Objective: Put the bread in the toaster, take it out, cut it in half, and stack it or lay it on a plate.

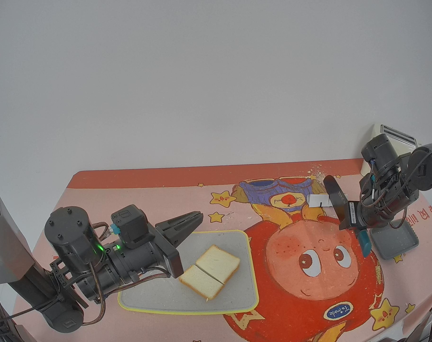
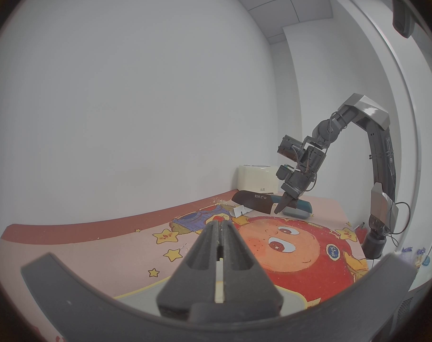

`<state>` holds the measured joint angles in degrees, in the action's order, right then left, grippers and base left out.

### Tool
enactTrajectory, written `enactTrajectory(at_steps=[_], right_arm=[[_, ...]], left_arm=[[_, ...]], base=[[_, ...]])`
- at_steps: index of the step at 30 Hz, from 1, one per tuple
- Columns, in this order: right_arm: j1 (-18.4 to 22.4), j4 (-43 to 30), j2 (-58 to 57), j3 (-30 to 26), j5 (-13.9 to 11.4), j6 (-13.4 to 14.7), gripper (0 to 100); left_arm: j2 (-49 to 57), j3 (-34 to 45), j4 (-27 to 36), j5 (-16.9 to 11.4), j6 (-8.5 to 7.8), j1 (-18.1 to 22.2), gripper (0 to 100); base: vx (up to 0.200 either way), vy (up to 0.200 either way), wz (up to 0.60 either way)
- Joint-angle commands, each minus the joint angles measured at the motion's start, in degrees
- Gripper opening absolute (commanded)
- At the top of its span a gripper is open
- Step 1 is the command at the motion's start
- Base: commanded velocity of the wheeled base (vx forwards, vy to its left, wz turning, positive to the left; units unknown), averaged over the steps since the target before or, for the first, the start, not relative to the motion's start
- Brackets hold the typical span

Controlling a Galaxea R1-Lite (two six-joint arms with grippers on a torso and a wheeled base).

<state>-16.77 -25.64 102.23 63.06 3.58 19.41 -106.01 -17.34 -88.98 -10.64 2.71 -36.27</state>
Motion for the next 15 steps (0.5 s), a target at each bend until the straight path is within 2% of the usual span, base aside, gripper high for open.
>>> enactTrajectory(at_steps=[1,15], right_arm=[[-0.10,0.06,0.16,-0.48,0.02,0.02,0],[-0.36,0.24,2.10,-2.42,0.11,0.02,0]], left_arm=[[0.01,0.02,-1.02,0.01,0.02,-0.21,0],[0.01,0.11,-1.02,0.01,0.02,-0.21,0]], base=[[0.000,0.000,0.00],[0.000,0.000,0.00]])
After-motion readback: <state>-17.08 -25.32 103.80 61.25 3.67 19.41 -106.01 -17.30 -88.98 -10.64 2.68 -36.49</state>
